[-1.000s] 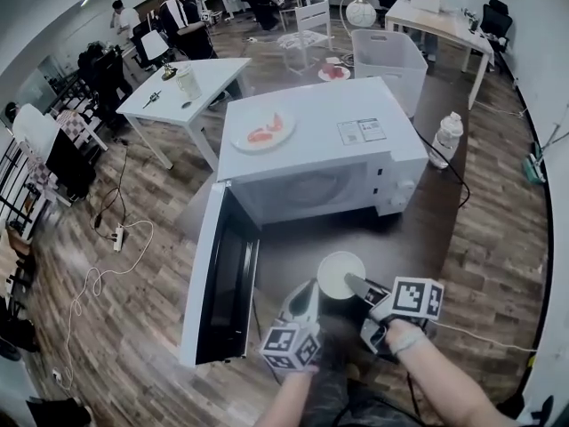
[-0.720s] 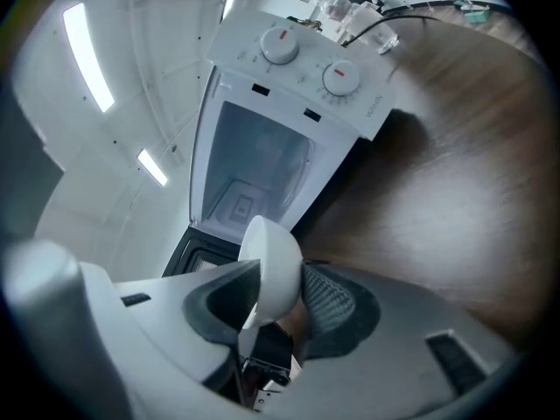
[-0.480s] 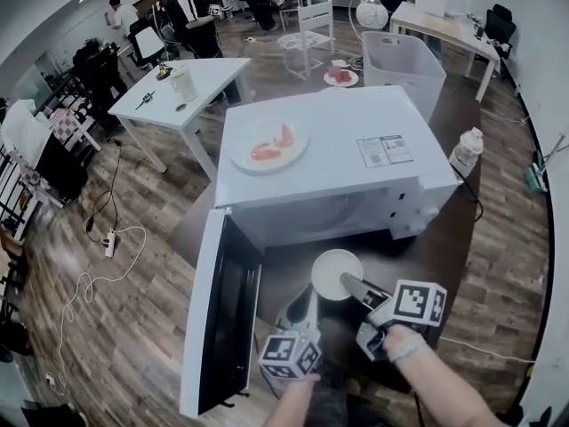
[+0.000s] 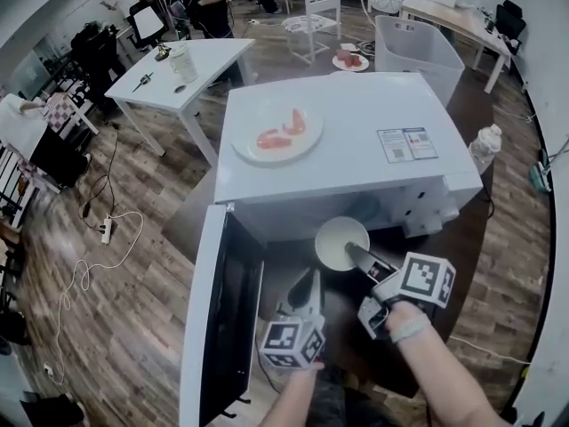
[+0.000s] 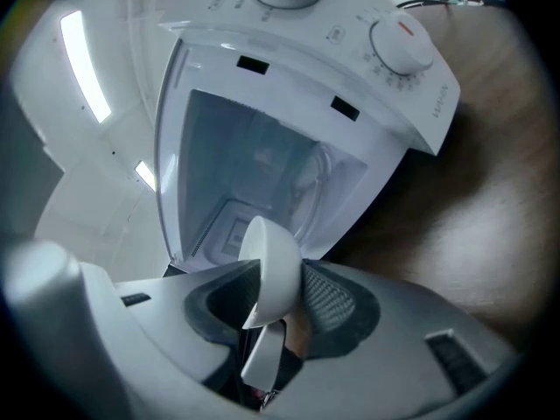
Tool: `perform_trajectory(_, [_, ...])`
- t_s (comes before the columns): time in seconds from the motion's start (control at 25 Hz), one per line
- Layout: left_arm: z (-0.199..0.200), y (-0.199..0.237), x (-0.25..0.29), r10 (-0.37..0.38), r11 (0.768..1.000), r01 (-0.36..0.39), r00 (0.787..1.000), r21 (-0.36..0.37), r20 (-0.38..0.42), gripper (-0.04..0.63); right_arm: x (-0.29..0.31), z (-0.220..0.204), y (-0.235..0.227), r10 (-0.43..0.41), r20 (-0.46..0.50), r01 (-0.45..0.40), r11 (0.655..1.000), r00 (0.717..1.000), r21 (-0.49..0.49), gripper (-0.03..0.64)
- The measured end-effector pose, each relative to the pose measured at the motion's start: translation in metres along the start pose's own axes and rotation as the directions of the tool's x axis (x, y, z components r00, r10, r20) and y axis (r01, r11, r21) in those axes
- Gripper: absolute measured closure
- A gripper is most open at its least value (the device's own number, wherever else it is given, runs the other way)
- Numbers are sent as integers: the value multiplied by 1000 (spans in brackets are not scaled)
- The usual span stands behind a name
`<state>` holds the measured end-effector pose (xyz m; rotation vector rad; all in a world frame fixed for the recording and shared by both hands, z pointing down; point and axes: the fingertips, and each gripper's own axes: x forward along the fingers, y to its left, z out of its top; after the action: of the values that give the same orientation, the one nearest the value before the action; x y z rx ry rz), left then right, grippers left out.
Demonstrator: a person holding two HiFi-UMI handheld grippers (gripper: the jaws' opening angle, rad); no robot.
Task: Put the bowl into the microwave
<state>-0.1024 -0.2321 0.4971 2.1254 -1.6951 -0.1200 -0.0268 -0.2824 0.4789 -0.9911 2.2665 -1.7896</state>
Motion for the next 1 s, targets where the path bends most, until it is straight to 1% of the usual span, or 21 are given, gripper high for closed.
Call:
perform_trajectory(0.12, [1,3,7,-1,1000,1,1000,-1,3,595,12,6,0,-12,10,12,1000,1000,-5,464])
perform_trajectory(0.28, [9,2,20,-19,1000,19,1000,9,15,595,29,14,1,-6,21,6,1000,1000,-1,463])
perform_trajectory(0.48, [19,1,33,-30,999,29,999,13,27,595,42,25,-1,-25,35,26,1000,999,-3,463])
perform_trajectory(0.76, [29,0,48,-40,999,39,999,6,37,595,56,37,-1,-42,58,43,999,997,-13,463])
perform_trajectory(1.0, [39,6,61,-36,999,36,998,-2,43,595,68,44,-2,-74,69,75,997,995,-6,463])
